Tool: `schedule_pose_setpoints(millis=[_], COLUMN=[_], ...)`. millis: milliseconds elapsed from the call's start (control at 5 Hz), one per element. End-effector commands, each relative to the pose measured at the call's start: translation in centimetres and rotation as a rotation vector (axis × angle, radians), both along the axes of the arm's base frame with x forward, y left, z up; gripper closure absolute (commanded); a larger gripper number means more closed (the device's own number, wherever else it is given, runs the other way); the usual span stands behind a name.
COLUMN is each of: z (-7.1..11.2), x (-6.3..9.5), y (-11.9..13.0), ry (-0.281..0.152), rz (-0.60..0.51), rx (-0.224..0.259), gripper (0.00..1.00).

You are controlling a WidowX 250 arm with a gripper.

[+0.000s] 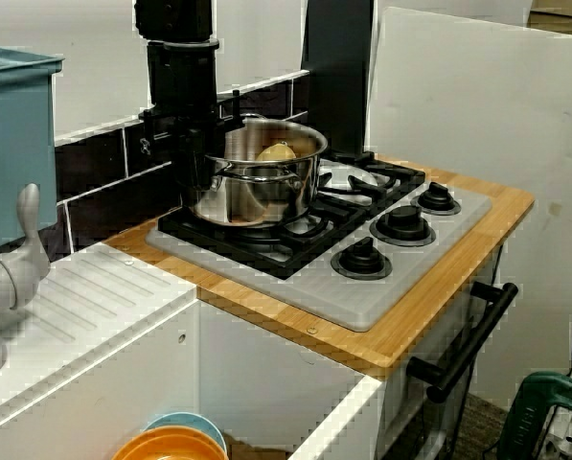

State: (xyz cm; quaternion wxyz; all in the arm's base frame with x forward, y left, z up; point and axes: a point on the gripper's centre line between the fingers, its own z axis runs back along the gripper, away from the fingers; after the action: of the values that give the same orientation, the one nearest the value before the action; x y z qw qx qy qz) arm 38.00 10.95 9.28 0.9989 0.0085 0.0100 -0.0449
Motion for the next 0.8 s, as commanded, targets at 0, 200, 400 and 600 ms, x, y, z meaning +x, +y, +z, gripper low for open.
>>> schedule_pose_setpoints(millis=[0, 200, 400, 600], z=[3.83, 3.98, 3.96, 4.06], x=[0.73, 0.66, 0.6, 0.61], y=[0.76, 0.82, 0.8, 0.81], ry=[-0.099, -0.099, -0.098, -0.098], rz=[0.004, 0.004, 0.005, 0.005], rx=[0.02, 0.016, 0.017, 0.015], gripper=[1.0, 1.0, 1.0, 1.0])
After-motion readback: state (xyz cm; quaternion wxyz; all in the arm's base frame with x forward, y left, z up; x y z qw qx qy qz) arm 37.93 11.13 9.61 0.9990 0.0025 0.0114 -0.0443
